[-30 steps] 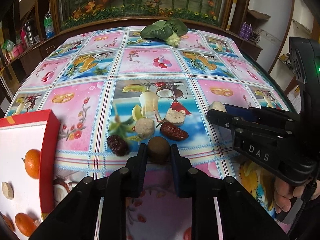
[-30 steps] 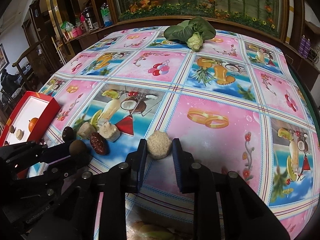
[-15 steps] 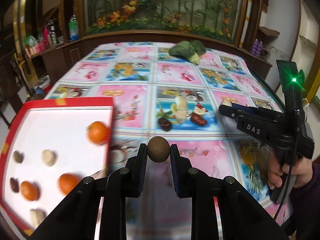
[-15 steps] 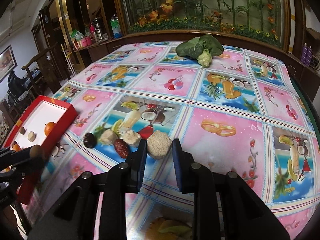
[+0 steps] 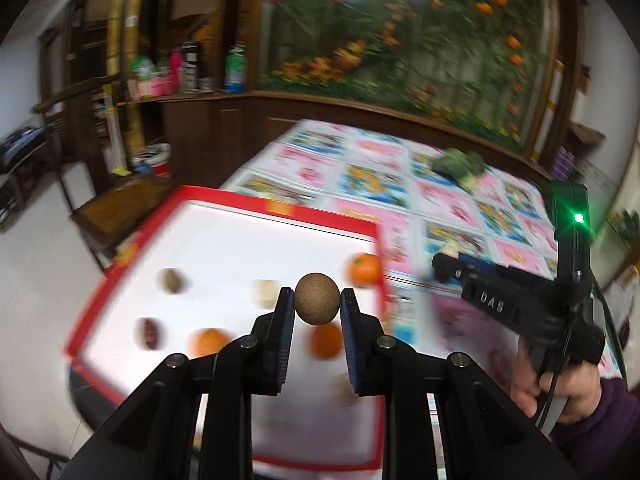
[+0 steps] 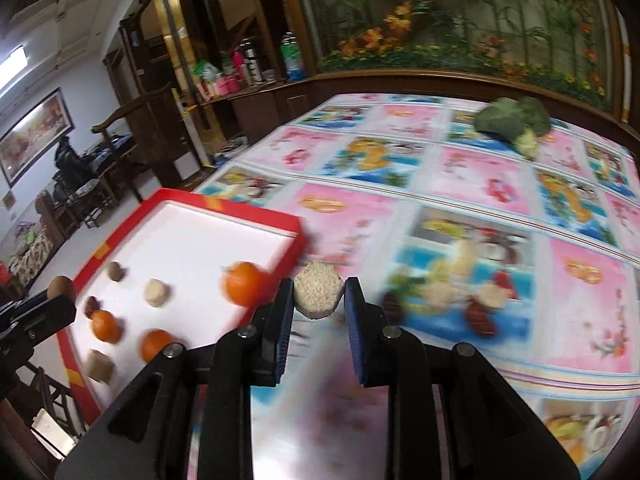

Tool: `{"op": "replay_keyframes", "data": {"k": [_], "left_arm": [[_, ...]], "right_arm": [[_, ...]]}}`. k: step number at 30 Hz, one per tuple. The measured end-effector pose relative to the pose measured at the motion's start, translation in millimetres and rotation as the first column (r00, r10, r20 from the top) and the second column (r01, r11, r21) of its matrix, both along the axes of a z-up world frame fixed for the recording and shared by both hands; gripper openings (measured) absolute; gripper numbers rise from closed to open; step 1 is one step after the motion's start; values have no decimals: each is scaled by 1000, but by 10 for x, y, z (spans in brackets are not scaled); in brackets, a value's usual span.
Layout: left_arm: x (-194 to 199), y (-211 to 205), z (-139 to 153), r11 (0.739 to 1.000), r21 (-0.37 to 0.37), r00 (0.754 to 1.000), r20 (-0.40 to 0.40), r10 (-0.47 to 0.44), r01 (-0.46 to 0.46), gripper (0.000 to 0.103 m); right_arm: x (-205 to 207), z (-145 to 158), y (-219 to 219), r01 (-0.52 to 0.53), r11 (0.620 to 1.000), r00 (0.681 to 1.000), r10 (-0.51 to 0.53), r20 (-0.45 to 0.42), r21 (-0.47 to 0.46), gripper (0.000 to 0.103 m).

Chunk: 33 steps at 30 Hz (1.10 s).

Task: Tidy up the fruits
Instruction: 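Carry the cake and brown ball into the tray and open both grippers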

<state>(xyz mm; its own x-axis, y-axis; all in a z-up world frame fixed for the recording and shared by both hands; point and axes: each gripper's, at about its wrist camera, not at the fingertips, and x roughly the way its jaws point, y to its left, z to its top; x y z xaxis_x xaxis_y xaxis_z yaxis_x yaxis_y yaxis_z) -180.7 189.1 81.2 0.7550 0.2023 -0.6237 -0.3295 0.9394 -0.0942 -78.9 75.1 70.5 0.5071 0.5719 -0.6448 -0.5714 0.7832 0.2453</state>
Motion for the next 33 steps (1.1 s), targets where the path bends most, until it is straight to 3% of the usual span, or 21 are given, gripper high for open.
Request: {"op": "replay_keyframes", "data": {"k": [6,11,19,33], "left_arm": [[-347,426,55,989,31,990,11,143,-143,22],[-513,590,35,979,37,980,4,199,-199,22],[-627,580,21,981,24,982,17,191,-191,22],[-729,490,29,991,5,991,18,135,-135,22]], "right_arm": [[-252,241,723,-96,992,995,97,-3,84,28],[-400,350,864,-98,984,995,99,6,151,28],[-466,251,837,-72,992,996,77,-47,104,28],[-606,337,637,-10,998,1000,12,-23,59,28]]}}
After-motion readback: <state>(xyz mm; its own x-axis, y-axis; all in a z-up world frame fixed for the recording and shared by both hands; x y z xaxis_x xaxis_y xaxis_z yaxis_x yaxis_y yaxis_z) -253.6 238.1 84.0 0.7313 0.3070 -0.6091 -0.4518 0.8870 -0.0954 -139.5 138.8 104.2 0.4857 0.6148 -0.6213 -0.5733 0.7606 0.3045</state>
